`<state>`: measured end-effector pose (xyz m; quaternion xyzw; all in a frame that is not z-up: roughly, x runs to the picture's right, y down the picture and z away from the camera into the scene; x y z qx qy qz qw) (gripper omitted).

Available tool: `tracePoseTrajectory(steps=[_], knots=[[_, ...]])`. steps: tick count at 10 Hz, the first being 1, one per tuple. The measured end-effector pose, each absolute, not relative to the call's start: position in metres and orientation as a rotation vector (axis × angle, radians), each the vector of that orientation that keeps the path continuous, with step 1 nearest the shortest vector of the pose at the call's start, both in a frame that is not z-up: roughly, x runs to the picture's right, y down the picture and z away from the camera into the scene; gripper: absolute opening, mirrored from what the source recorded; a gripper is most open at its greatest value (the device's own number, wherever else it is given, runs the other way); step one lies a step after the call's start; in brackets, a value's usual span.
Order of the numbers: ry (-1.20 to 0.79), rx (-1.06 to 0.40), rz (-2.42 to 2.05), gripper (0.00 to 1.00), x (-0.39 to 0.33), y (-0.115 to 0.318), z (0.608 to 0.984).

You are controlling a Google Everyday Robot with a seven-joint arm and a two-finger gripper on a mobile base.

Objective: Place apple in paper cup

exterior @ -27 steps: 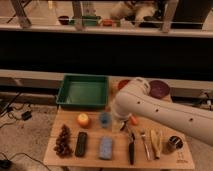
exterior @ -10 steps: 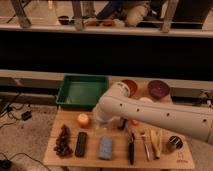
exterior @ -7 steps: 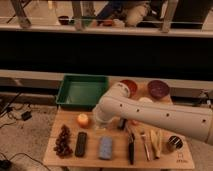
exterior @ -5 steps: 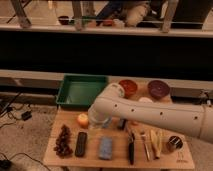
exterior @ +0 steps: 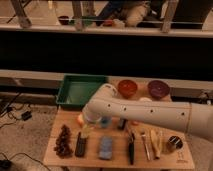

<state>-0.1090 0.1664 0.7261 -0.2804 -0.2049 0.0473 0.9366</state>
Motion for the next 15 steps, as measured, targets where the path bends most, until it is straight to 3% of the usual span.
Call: tracePoseTrajectory(steps=[15], knots=[[-0.44, -0.614, 0.061, 0.8, -0.148, 0.176, 0.795]])
